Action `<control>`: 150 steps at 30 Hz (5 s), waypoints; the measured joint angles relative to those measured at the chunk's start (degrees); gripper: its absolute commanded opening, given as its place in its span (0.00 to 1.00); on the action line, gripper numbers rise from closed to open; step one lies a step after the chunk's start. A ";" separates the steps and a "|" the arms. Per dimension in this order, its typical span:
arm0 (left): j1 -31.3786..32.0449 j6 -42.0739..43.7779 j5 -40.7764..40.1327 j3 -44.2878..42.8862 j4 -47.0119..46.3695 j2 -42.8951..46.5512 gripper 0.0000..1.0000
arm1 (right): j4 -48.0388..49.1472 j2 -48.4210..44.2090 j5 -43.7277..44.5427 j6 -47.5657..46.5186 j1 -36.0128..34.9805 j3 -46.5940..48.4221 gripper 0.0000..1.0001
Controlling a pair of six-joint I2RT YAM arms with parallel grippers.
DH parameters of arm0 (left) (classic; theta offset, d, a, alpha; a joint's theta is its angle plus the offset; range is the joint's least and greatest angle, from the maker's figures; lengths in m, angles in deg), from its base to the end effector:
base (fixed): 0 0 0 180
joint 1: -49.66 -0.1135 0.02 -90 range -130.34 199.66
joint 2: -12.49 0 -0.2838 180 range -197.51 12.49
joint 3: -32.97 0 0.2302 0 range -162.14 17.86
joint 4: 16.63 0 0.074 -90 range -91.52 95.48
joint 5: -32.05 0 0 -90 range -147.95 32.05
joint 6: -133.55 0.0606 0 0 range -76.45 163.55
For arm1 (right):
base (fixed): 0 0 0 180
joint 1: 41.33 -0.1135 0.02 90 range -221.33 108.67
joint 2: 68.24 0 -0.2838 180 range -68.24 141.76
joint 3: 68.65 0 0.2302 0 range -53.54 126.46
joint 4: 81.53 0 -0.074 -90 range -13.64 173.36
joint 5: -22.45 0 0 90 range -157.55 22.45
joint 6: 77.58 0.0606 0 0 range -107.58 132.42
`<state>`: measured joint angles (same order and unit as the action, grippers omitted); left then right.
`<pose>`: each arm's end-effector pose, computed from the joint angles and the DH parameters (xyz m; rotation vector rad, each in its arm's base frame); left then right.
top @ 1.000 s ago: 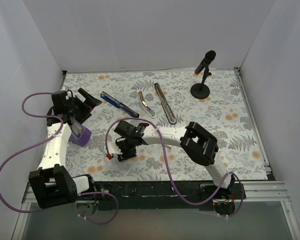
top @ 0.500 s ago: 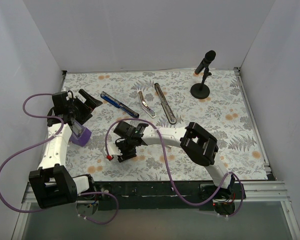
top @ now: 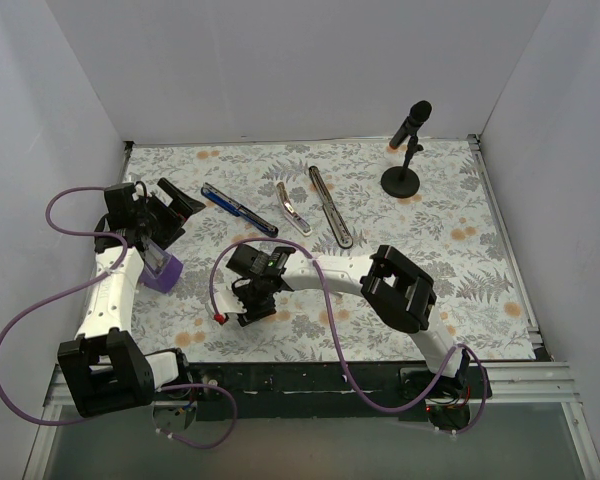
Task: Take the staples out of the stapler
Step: Pick up the staple box from the center of the board, then close the staple box at the center of the board.
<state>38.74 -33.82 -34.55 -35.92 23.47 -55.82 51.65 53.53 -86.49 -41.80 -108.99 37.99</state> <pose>0.2454 0.0228 0.2971 -1.5116 1.8957 -1.0413 0.1541 0.4268 0.1788 -2.3687 1.1900 0.5162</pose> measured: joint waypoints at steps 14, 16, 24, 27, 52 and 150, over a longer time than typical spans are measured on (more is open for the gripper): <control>0.00 0.50 0.22 0.00 0.04 0.00 0.98 | 0.00 0.33 -0.11 0.96 -0.24 0.42 0.39; 0.00 1.01 0.20 -0.15 0.31 0.00 0.98 | 0.15 0.33 0.17 1.62 -0.24 0.42 0.39; 0.31 2.14 0.24 -3.43 1.90 0.20 0.98 | -0.11 -0.81 3.50 7.78 -0.15 -0.68 0.38; 1.55 2.64 0.20 -4.57 1.88 0.31 0.98 | -0.96 -3.93 5.53 12.33 0.76 -4.39 0.37; 30.67 -1.33 -1.53 -2.89 -7.04 -13.44 0.90 | -6.19 -29.99 23.37 45.00 24.57 -31.87 0.40; 40.26 -9.01 2.58 13.68 -20.28 -21.51 0.29 | 16.92 -26.23 6.75 28.74 14.75 -37.99 0.43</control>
<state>79.00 -42.82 -31.97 -22.24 3.19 -77.33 68.57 27.30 -79.73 -13.06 -94.24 0.00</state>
